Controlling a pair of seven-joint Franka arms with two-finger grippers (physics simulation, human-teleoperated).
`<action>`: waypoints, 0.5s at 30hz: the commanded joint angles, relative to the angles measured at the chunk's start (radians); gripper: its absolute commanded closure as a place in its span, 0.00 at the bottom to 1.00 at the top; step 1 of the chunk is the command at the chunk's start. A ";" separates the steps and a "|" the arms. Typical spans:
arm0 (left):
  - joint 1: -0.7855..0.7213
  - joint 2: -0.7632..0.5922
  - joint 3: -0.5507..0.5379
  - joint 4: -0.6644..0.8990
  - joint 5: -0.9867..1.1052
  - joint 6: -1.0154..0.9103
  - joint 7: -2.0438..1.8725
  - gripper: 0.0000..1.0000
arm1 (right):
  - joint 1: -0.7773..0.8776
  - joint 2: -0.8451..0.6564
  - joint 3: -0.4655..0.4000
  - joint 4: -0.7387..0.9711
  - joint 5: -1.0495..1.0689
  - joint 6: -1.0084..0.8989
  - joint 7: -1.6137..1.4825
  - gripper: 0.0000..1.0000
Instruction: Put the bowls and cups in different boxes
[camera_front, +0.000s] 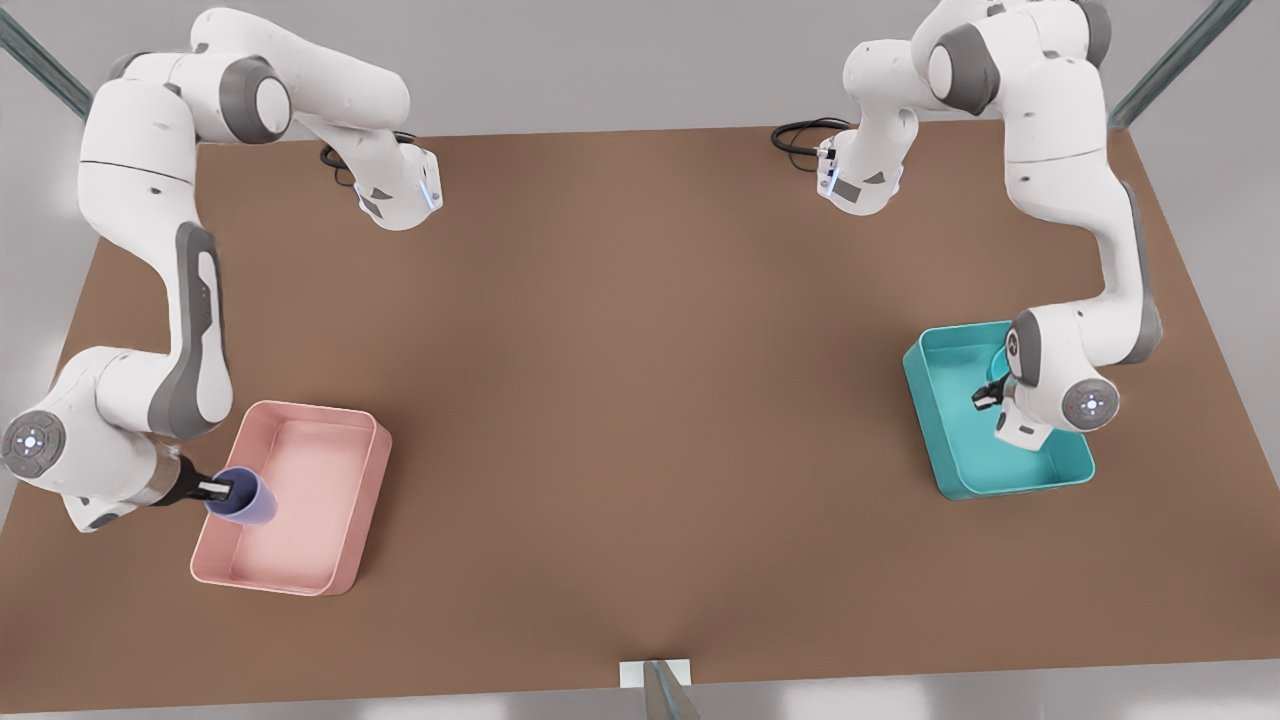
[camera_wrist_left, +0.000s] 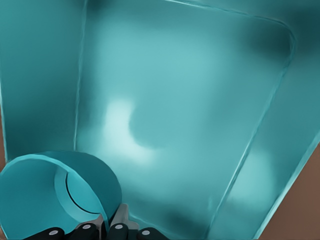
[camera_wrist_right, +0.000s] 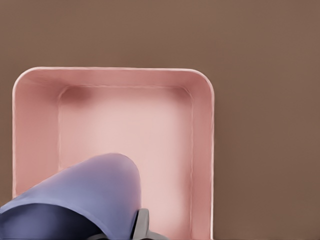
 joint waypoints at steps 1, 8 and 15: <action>0.000 0.010 0.001 -0.024 -0.020 0.179 -0.014 0.79 | -0.008 0.060 0.000 0.006 0.003 0.040 -0.360 0.79; 0.000 -0.036 -0.008 -0.059 -0.021 0.131 -0.011 0.00 | 0.009 0.181 0.009 0.006 0.020 0.173 -0.325 0.79; 0.083 -0.246 -0.231 0.513 -0.060 -0.686 0.313 0.00 | 0.011 0.166 0.011 0.005 0.015 0.158 -0.325 0.00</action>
